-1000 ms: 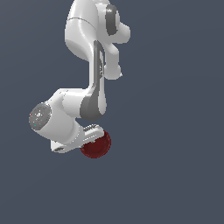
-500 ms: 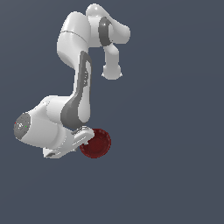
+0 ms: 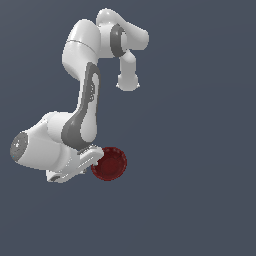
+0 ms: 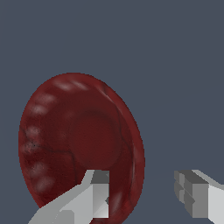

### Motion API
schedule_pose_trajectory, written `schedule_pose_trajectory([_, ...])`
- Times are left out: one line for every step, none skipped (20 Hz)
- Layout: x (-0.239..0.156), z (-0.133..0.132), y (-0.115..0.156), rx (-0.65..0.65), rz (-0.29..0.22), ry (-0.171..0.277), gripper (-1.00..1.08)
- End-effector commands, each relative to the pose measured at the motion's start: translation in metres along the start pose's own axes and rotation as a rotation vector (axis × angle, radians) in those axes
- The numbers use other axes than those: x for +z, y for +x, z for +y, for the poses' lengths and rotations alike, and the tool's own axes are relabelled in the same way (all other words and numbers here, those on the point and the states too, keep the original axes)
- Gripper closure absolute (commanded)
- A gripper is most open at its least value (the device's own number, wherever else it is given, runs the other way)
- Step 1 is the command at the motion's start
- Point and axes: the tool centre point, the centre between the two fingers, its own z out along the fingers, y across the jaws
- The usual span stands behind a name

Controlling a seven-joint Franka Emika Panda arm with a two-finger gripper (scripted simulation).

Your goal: Pick up the object and move it to a goal position.

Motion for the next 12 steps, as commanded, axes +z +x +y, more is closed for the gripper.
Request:
schedule_pose_trajectory([0.000,0.000,0.000,-0.001,0.000,0.000,-0.20])
schedule_pose_trajectory([0.001,0.000,0.000,-0.001,0.000,0.000,-0.20])
schedule_pose_trajectory([0.003,0.000,0.000,-0.001,0.000,0.000,-0.20])
schedule_pose_trajectory([0.005,0.000,0.000,-0.001,0.000,0.000,-0.20])
schedule_pose_trajectory([0.008,0.000,0.000,-0.001,0.000,0.000,-0.20])
schedule_pose_trajectory([0.011,0.000,0.000,-0.002,0.000,0.001,-0.20])
schedule_pose_trajectory([0.015,0.000,0.000,-0.002,0.000,0.001,-0.20])
schedule_pose_trajectory([0.019,0.000,0.000,-0.002,0.001,0.001,-0.20])
schedule_pose_trajectory([0.022,0.000,0.000,-0.002,0.001,0.001,-0.20])
schedule_pose_trajectory([0.025,-0.001,0.000,-0.003,0.001,0.001,-0.20])
schedule_pose_trajectory([0.027,0.000,0.000,-0.003,0.001,0.001,-0.20])
schedule_pose_trajectory([0.029,0.000,0.000,-0.003,0.001,0.001,-0.20])
